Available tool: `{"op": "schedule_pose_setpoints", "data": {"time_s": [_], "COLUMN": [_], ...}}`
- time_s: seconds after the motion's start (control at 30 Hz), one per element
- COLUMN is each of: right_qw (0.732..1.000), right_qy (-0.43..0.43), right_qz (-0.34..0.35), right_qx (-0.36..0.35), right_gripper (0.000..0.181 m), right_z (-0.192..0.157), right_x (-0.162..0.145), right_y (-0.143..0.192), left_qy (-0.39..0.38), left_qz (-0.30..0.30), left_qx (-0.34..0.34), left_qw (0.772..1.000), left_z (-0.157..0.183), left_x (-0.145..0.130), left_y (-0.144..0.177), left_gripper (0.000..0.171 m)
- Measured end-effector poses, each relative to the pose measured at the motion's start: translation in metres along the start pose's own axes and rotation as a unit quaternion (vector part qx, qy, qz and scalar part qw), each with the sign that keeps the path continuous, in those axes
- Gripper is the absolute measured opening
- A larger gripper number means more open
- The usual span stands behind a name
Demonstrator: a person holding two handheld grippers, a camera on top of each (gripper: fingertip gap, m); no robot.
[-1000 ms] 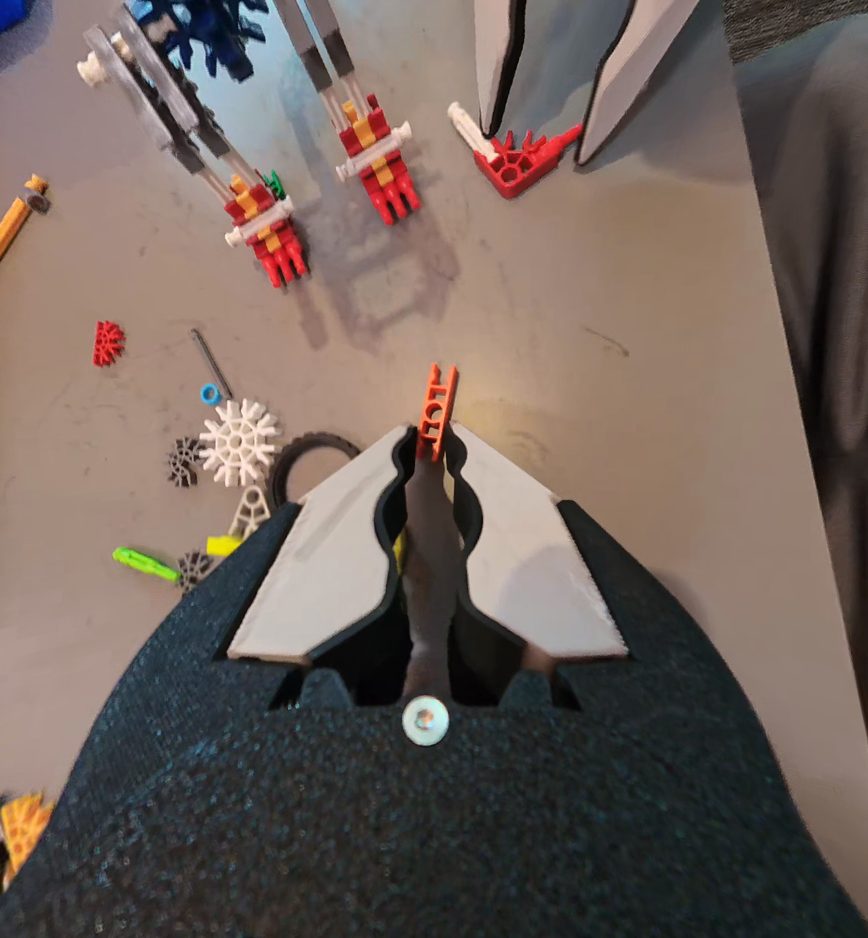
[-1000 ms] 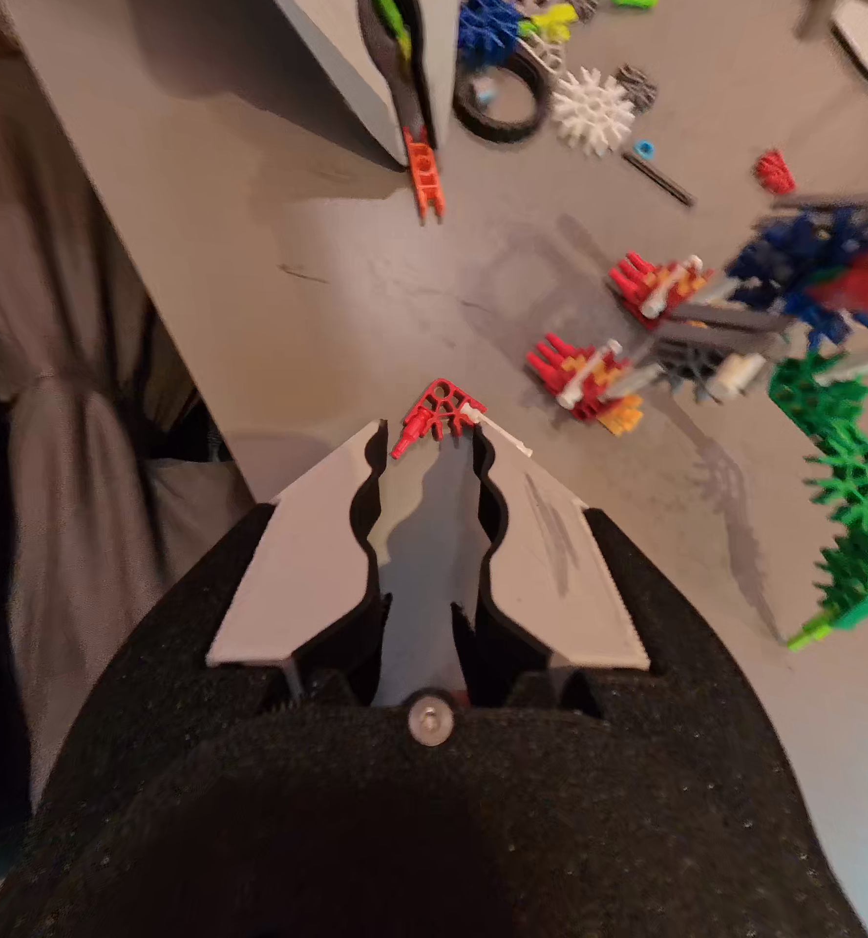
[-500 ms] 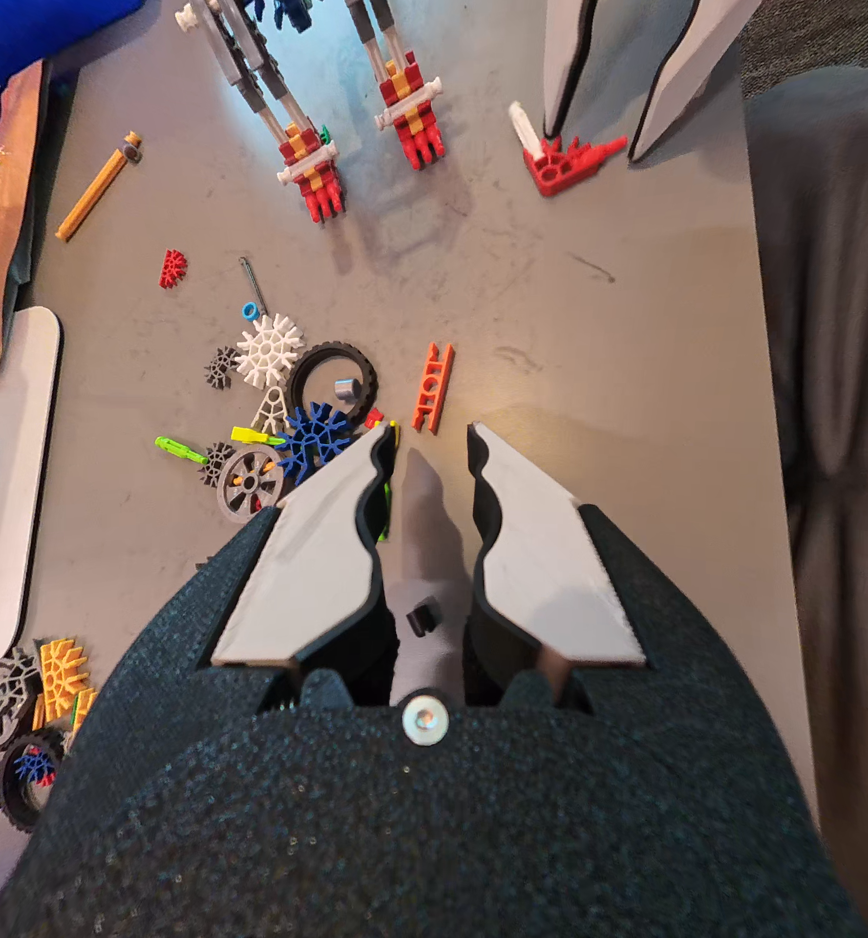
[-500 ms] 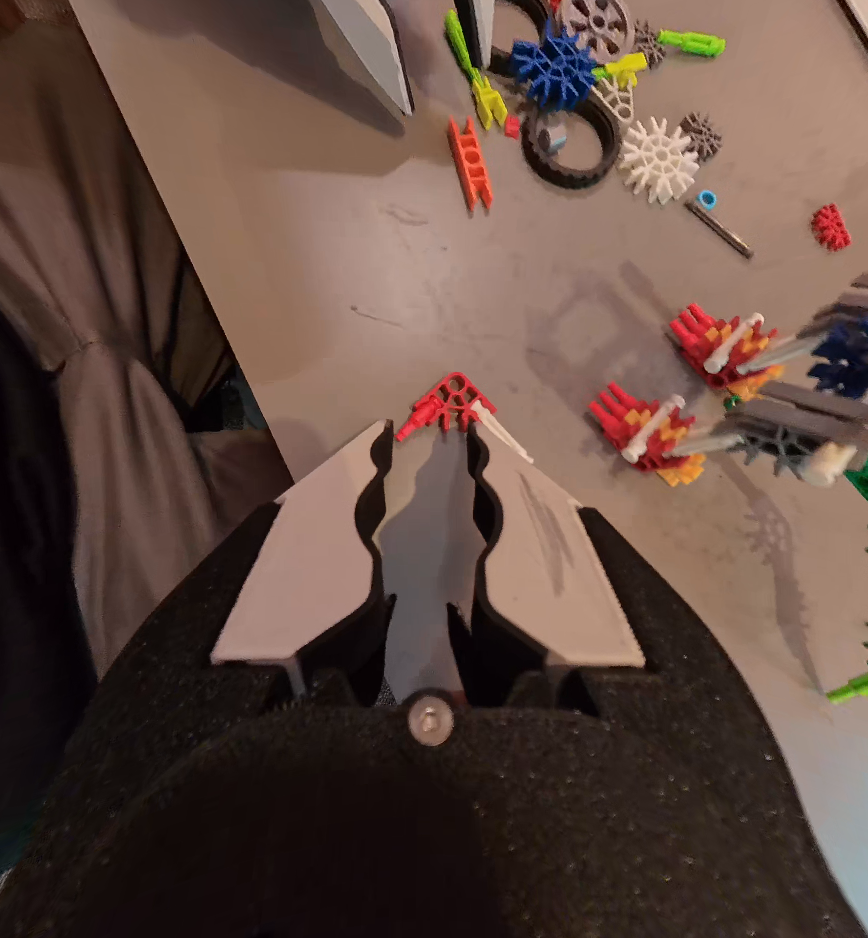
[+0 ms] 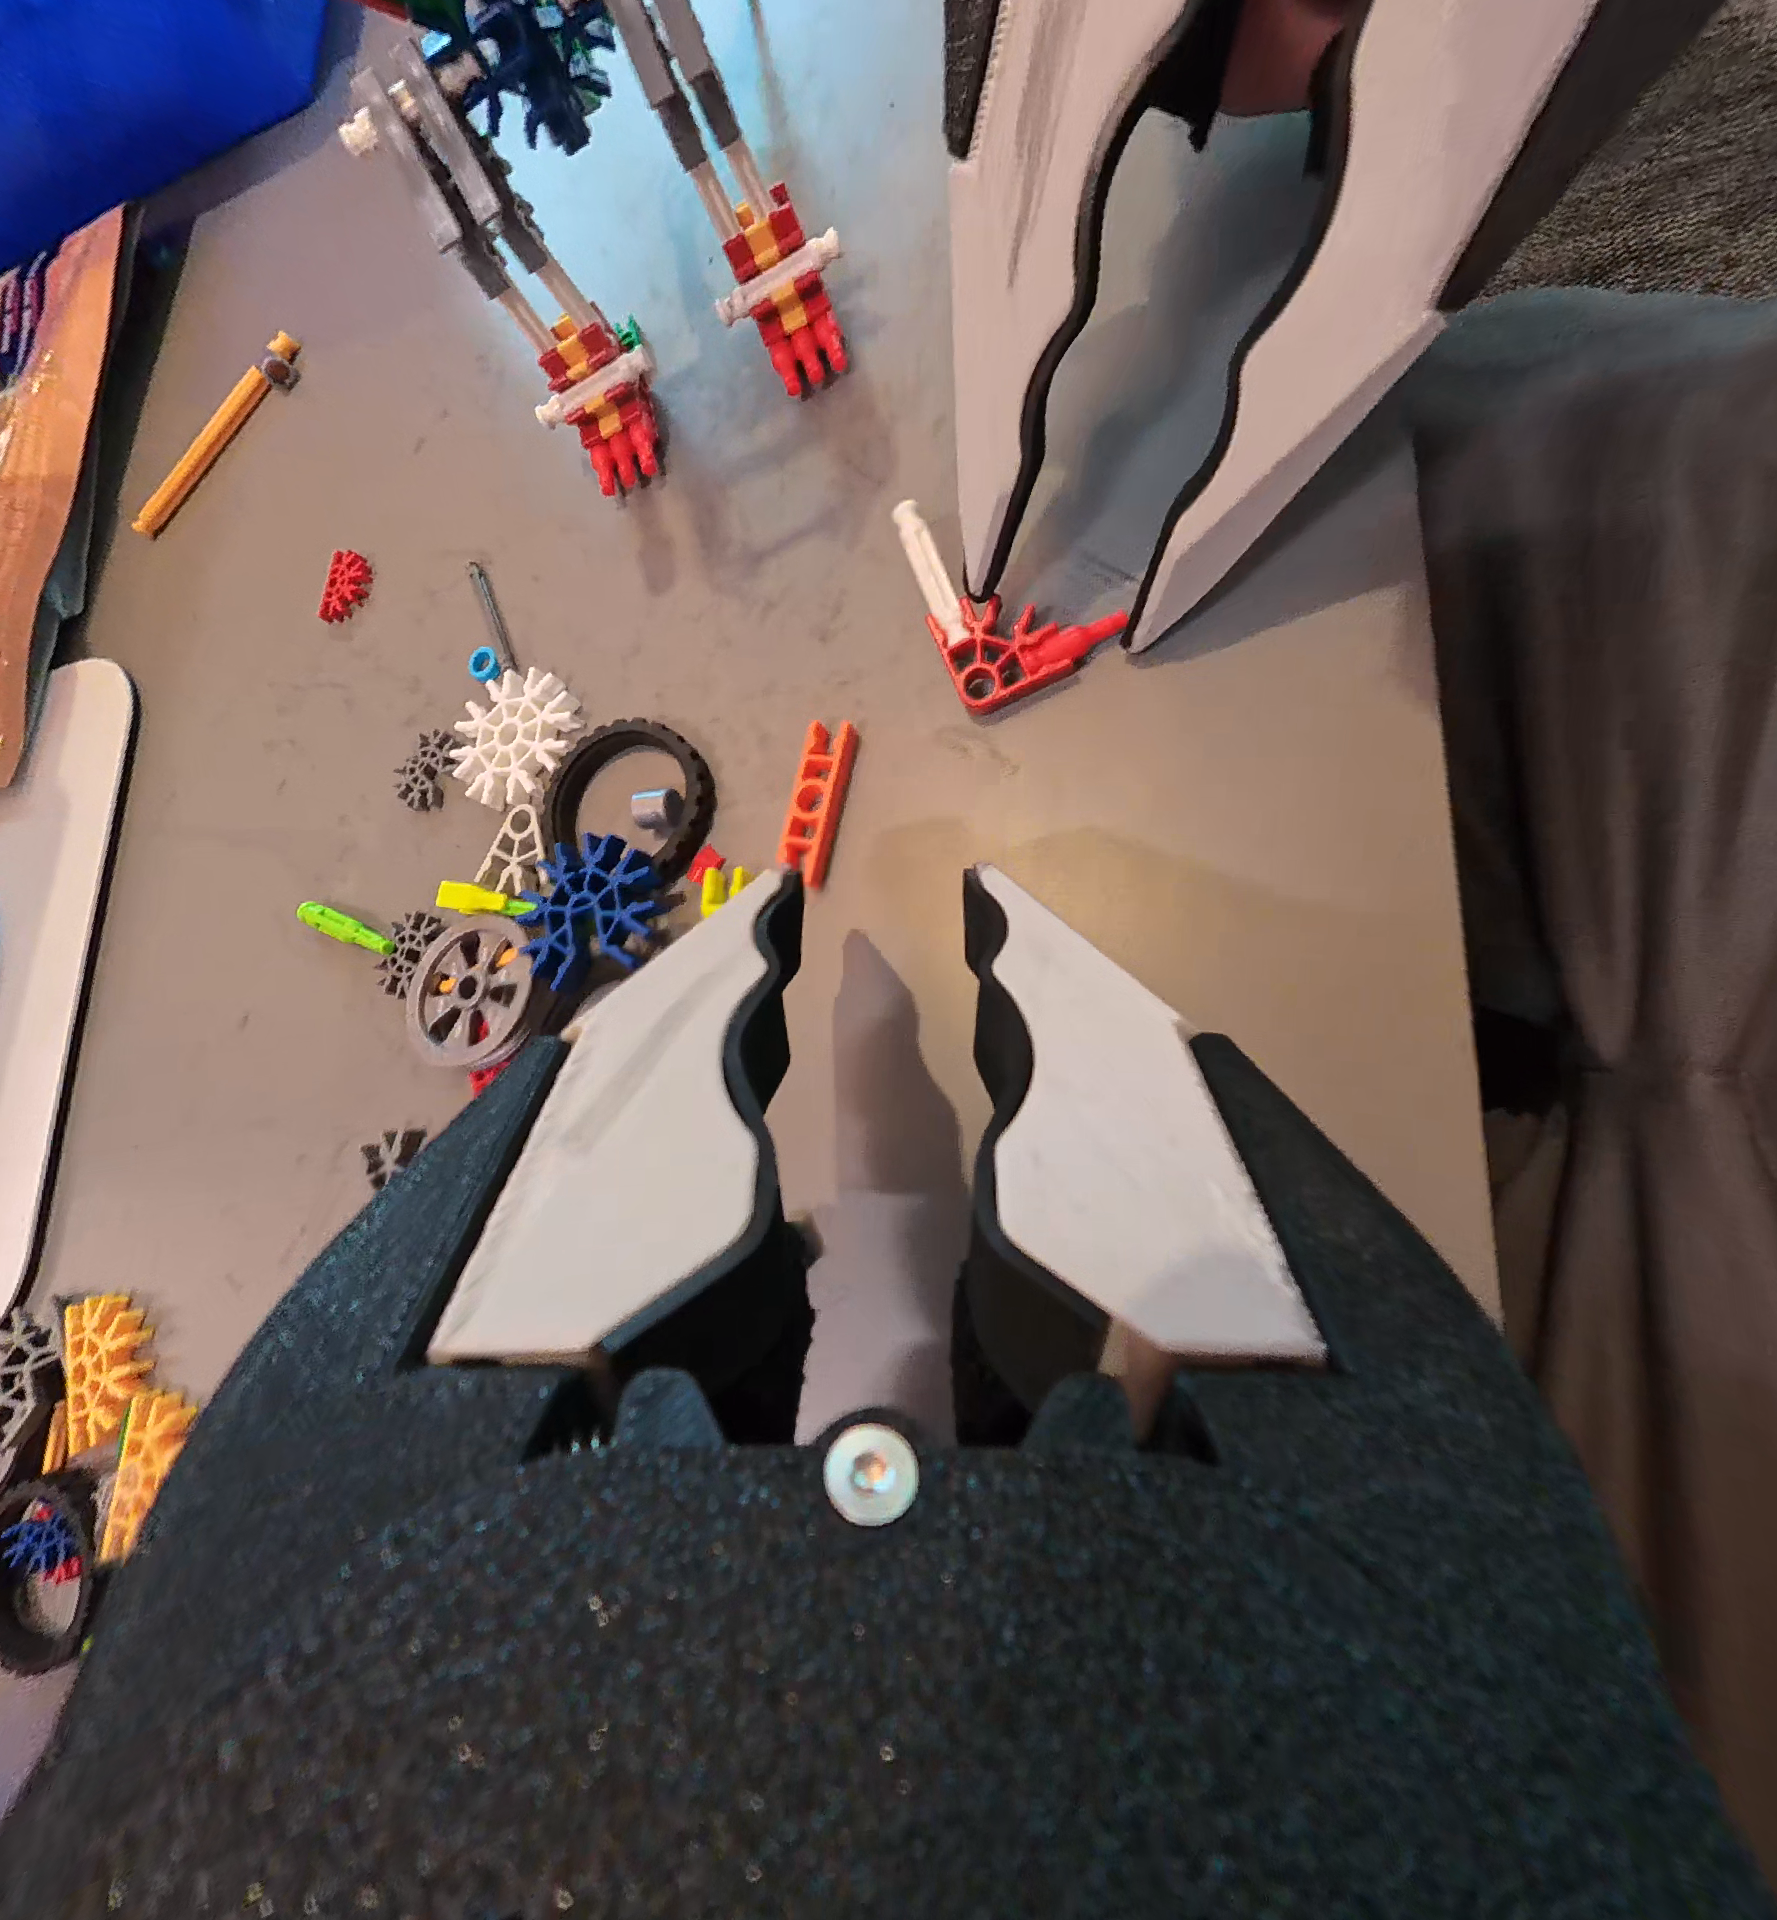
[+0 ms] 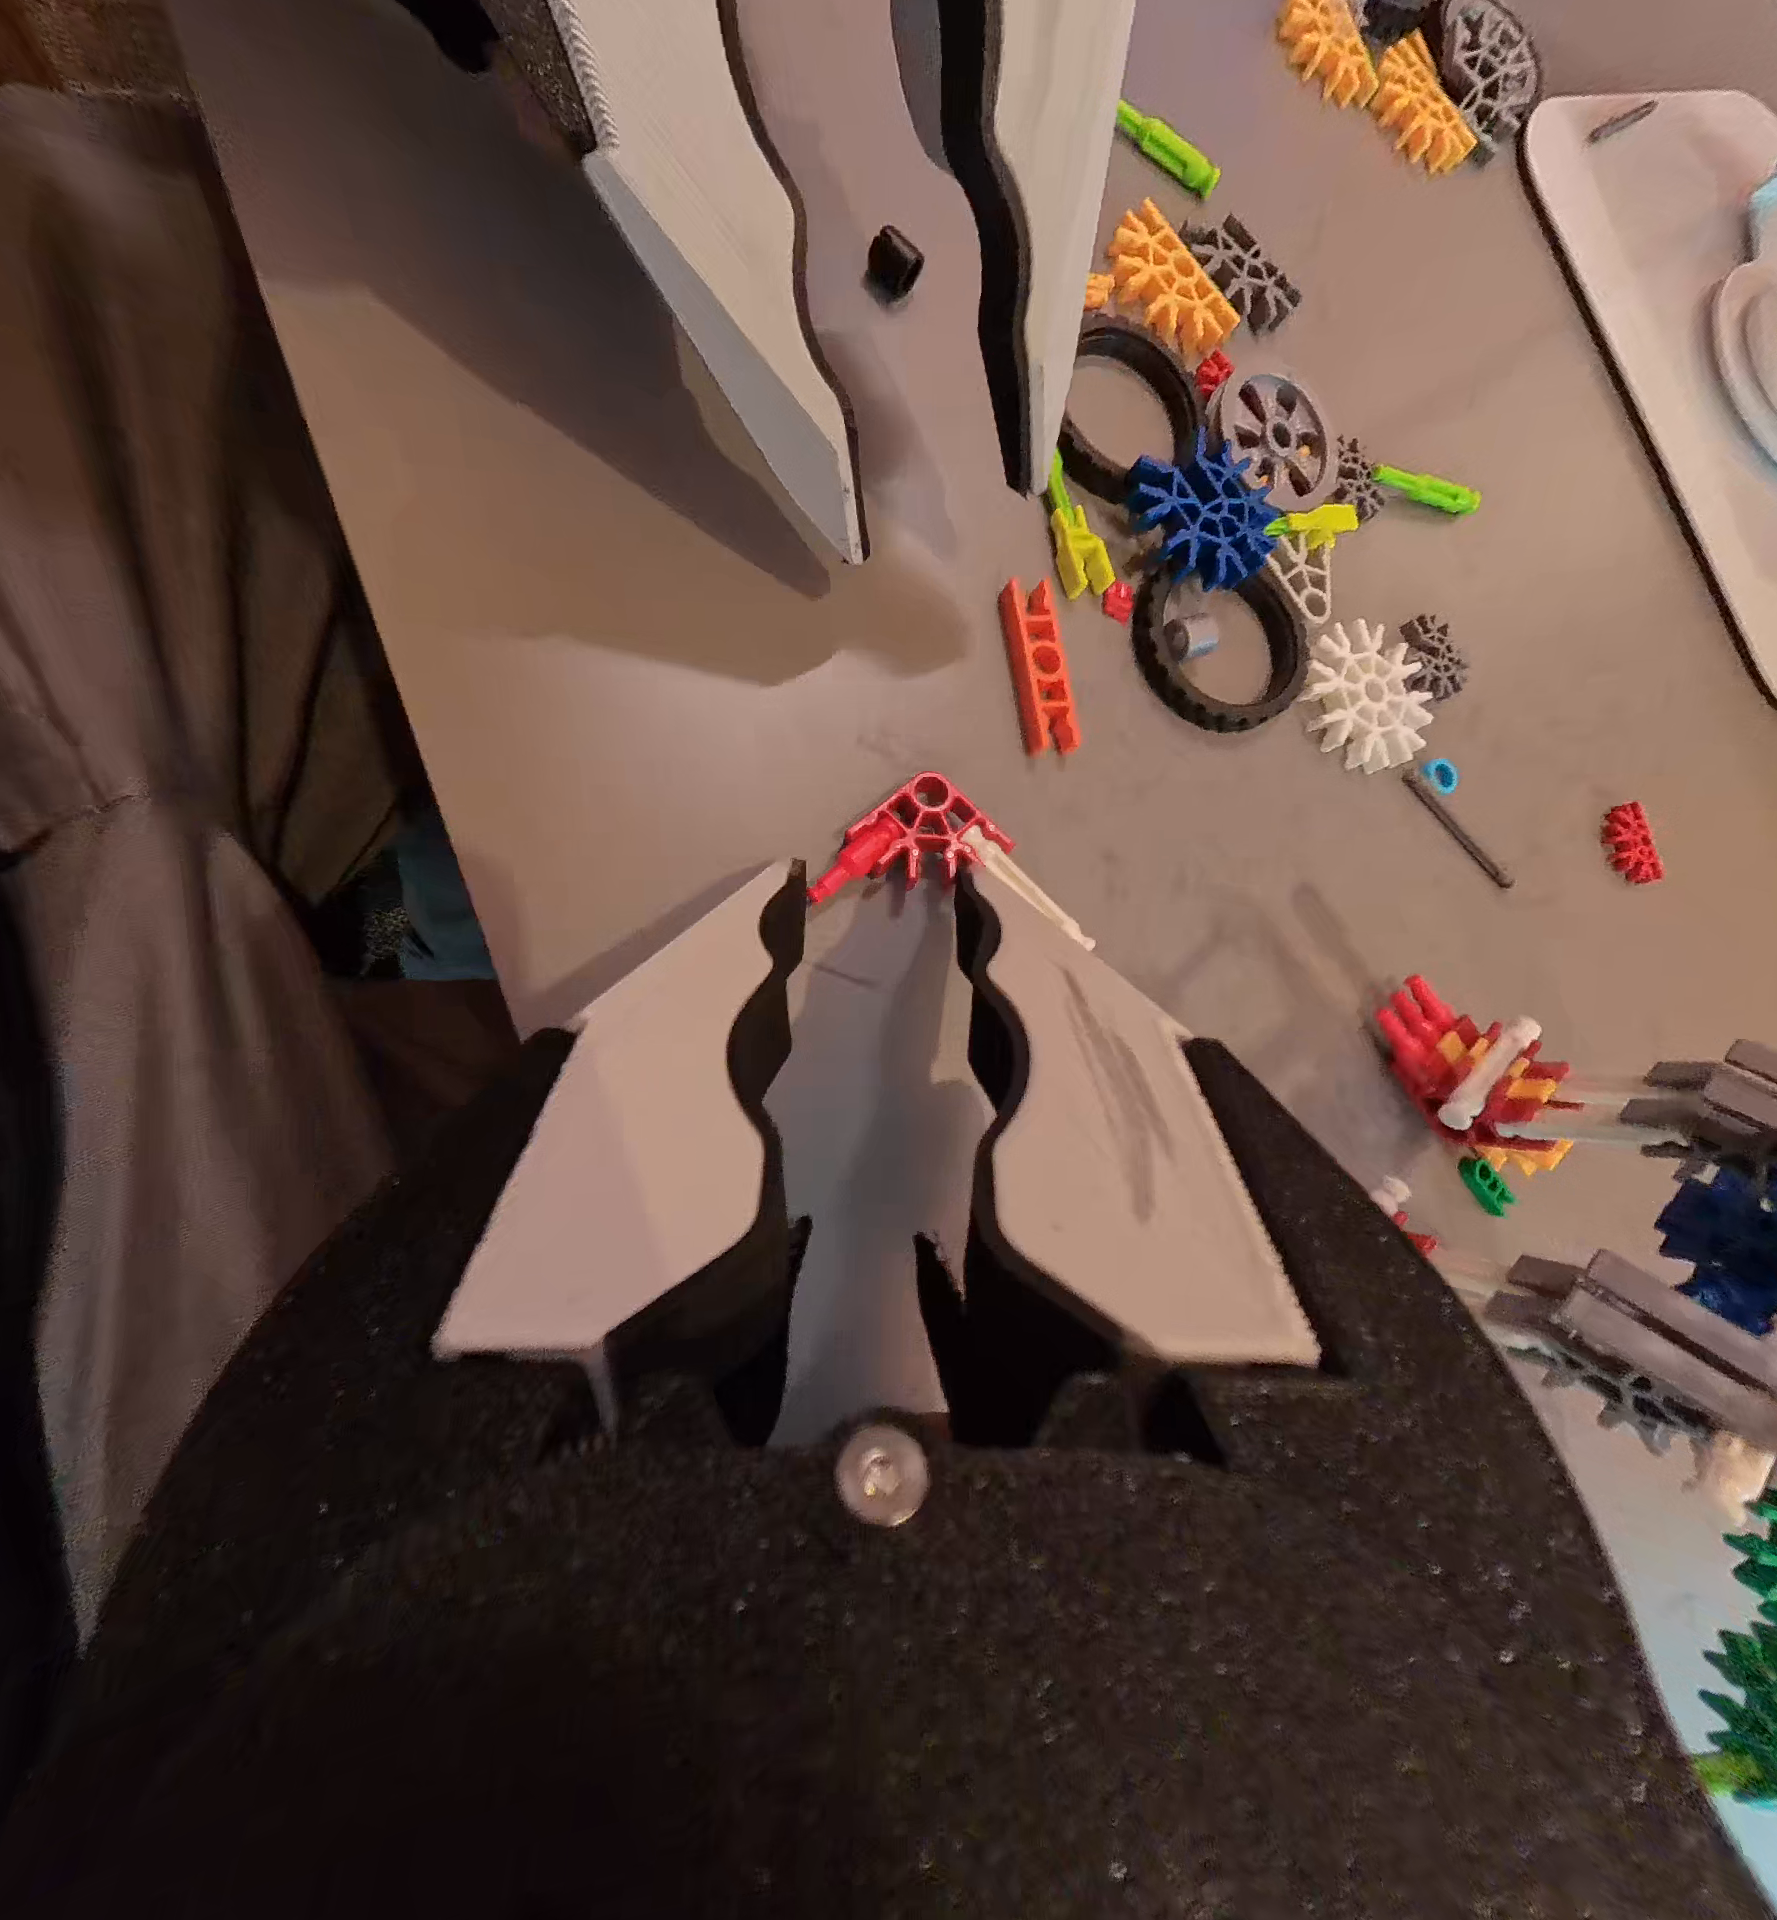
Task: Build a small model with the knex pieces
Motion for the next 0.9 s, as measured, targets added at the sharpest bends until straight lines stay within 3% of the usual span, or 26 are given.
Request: {"op": "schedule_pose_setpoints", "data": {"time_s": [0.2,0.43,0.63,0.73,0.9], "right_qw": [1.000,0.995,0.994,0.995,0.995], "right_qy": [-0.007,-0.035,-0.045,-0.028,-0.024], "right_qz": [0.009,0.080,0.079,0.074,0.057], "right_qx": [-0.009,-0.058,-0.059,-0.063,-0.076], "right_gripper": [0.033,0.032,0.032,0.032,0.032], "right_z": [0.005,0.017,0.017,0.014,0.016], "right_x": [0.003,0.001,-0.009,-0.009,-0.011], "right_y": [0.000,0.015,0.008,0.007,0.003], "left_qy": [0.008,0.043,0.090,0.067,0.035], "left_qz": [-0.003,-0.033,-0.044,-0.069,-0.056], "left_qx": [0.020,0.060,0.112,0.112,0.088], "left_qw": [1.000,0.997,0.989,0.989,0.994], "left_z": [-0.004,-0.014,-0.030,-0.031,-0.033], "left_x": [-0.009,-0.023,-0.031,-0.032,-0.018], "left_y": [0.008,0.023,0.032,0.026,0.011], "left_gripper": [0.033,0.036,0.037,0.041,0.043]}}
Point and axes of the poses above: each gripper's, where its closed fingertips meet, y back along the fingers, x out of its top, z = x × y across the jaws, the point moved 9 cm from there along y, back along the fingers, and after that the axes turned 2 degrees about -z, right-handed, at the moved point
